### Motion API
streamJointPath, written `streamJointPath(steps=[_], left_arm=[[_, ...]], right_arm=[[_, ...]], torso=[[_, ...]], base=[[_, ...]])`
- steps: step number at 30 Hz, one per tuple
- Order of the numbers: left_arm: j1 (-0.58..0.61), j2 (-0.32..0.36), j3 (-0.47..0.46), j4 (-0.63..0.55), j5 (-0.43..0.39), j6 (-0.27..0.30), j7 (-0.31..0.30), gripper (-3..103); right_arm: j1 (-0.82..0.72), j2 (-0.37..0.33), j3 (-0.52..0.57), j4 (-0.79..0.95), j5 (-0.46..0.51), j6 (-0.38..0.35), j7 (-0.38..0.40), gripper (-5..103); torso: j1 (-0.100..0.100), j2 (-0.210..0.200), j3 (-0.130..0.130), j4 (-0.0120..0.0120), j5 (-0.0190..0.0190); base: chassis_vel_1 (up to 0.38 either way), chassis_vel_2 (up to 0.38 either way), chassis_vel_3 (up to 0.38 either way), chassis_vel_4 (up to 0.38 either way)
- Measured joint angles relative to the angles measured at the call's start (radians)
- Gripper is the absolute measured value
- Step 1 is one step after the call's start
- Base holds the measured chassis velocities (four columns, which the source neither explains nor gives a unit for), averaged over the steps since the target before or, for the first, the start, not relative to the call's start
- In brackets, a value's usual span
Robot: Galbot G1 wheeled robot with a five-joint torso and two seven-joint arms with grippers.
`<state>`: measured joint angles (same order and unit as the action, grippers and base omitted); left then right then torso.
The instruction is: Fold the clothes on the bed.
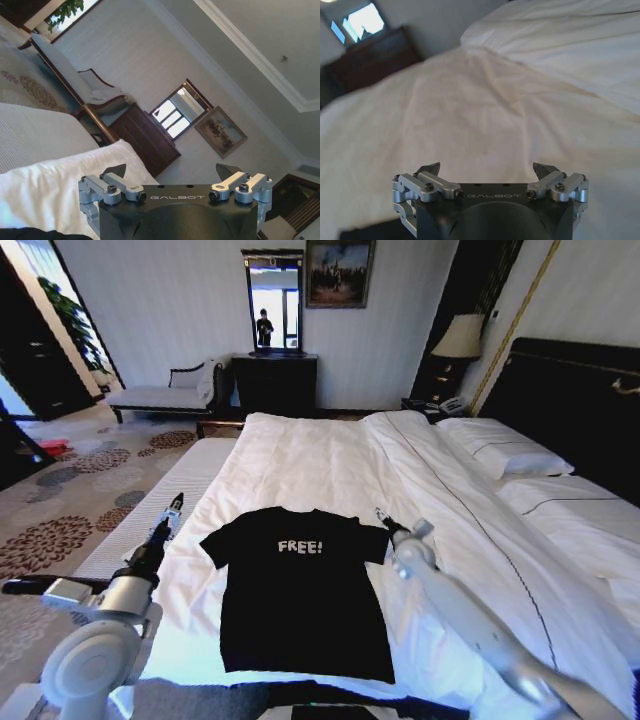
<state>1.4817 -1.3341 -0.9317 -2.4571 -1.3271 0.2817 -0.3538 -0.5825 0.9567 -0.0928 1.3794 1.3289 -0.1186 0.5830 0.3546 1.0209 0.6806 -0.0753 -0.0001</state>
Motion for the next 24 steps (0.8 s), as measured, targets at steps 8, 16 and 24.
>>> streamJointPath(steps=[8,16,24], left_arm=[[0.006,-0.012,-0.013,-0.010,0.000,0.004,-0.010,100],[-0.002,-0.029,-0.004,-0.013,0.002,0.008,-0.020,100],[-0.012,-0.036,0.011,0.001,0.011,0.008,-0.025,100]], right_arm=[[0.077,0.021,-0.108,-0.187,-0.087,-0.061,-0.142,100],[0.139,0.059,-0.144,-0.288,-0.106,-0.023,-0.236,100],[0.152,0.074,-0.157,-0.301,-0.094,-0.023,-0.247,100]], torso=[[0.000,0.000,0.000,-0.0006,0.0001],[0.000,0.000,0.000,-0.0001,0.0000],[0.000,0.000,0.000,-0.0002,0.0001]], base=[[0.000,0.000,0.000,0.000],[0.000,0.000,0.000,0.000],[0.000,0.000,0.000,0.000]])
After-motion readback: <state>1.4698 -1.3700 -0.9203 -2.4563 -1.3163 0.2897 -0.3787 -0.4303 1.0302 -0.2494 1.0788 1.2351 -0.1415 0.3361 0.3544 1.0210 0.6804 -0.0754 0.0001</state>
